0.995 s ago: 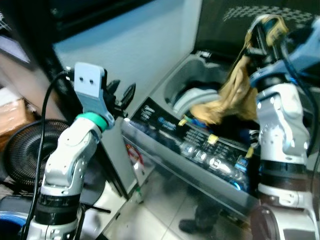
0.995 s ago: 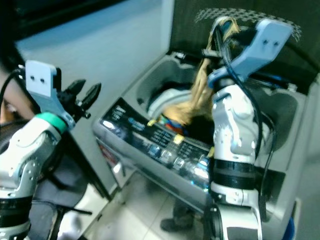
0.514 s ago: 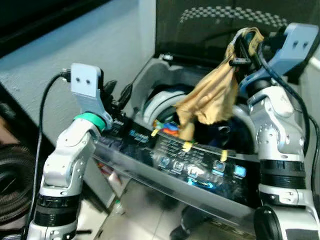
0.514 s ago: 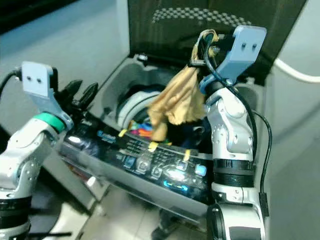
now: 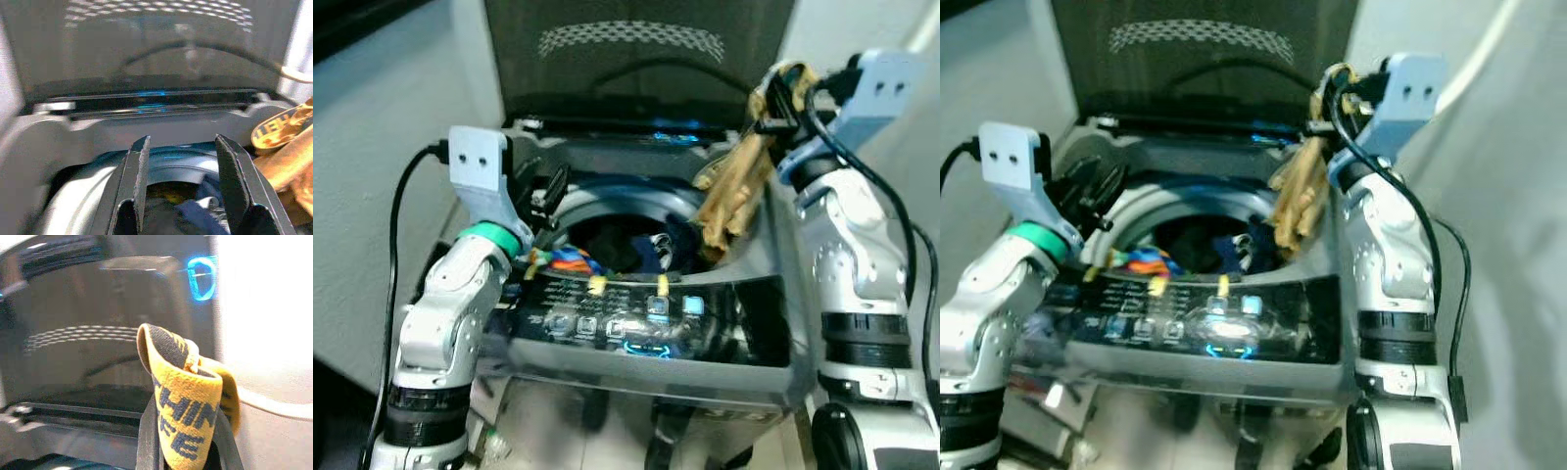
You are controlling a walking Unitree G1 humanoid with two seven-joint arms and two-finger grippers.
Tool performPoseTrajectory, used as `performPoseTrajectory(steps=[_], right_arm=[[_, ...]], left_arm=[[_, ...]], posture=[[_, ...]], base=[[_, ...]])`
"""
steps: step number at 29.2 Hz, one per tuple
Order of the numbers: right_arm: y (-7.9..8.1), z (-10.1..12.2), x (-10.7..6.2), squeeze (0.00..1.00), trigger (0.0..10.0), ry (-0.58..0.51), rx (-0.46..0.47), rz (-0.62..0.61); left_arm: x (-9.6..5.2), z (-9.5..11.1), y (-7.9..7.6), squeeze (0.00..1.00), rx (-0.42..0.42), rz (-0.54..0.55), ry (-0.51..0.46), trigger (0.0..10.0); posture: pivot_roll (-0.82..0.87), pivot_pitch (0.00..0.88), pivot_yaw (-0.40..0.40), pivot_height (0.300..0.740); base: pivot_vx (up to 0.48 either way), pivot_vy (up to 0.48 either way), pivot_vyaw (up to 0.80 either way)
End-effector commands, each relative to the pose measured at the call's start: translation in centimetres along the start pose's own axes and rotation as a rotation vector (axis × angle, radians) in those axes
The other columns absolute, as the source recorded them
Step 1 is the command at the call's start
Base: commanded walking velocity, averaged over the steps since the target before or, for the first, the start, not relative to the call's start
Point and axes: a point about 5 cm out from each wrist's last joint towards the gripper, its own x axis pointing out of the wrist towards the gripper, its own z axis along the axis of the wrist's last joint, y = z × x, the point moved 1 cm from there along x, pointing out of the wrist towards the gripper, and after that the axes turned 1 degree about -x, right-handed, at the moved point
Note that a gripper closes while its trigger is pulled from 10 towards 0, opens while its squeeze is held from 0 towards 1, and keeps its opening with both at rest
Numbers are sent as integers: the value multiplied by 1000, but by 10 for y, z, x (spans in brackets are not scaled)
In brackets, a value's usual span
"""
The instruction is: Clothes washing
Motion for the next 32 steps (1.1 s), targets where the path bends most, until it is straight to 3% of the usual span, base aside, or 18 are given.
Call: performPoseTrajectory(steps=[1,10,26,29,31,32], right_arm=[[7,-3,0,0,10000,25,-10,48],[27,-9,1,0,10000,59,8,173],[37,3,20,0,10000,34,19,213],[39,6,26,0,10000,35,12,241],[38,17,34,0,10000,5,-28,260],[35,33,43,0,10000,-38,-66,266]], left_arm=[[-4,1,1,0,-9,8,-4,10000],[-10,0,-3,0,-33,19,-28,10000],[-13,3,-2,0,-29,31,-40,10000],[-12,3,2,0,-30,39,-33,10000],[-12,3,1,0,-31,33,-32,10000],[-11,3,1,0,-32,26,-34,10000]], posture=[[109,16,100,740],[112,9,67,740],[120,4,43,740],[120,4,43,740],[111,6,54,740],[111,6,54,740]], base=[[0,0,0],[0,376,0],[0,0,0],[0,0,0],[0,0,0],[0,0,0]])
